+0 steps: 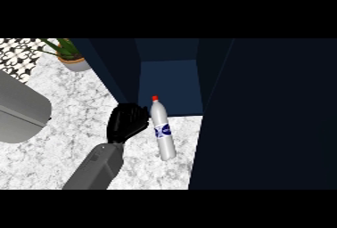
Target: Pick up the bottled water, place it into the cabinet and close the cabinet
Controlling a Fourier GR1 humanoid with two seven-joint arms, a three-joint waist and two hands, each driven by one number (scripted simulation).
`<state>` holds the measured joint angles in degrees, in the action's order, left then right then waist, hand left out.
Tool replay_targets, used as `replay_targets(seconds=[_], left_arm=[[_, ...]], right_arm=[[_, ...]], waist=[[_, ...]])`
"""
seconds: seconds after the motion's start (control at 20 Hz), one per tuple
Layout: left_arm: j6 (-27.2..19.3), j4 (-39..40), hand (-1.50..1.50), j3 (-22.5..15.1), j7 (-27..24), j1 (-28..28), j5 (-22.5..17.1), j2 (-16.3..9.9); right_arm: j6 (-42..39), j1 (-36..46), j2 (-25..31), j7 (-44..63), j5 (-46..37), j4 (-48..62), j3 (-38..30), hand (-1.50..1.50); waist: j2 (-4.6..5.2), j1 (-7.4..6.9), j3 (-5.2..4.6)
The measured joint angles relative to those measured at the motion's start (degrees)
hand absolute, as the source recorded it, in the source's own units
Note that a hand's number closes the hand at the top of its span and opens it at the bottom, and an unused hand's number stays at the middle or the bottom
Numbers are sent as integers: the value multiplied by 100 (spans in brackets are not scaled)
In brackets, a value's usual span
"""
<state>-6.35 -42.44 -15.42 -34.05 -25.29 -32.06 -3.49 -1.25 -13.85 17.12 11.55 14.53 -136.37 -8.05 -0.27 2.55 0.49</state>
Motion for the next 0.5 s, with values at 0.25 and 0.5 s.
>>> replay_targets(seconds=[0.25, 0.5], left_arm=[[-555, -199, 150, -215, 100, 84, -197, -82], [-1276, -342, 150, -399, 240, 104, -197, -110]], right_arm=[[-252, -68, -8, -84, 354, 77, -238, -150], [-452, -49, 13, -162, 667, 176, -463, -150]], waist=[[-11, 86, 9], [-17, 130, 22]])
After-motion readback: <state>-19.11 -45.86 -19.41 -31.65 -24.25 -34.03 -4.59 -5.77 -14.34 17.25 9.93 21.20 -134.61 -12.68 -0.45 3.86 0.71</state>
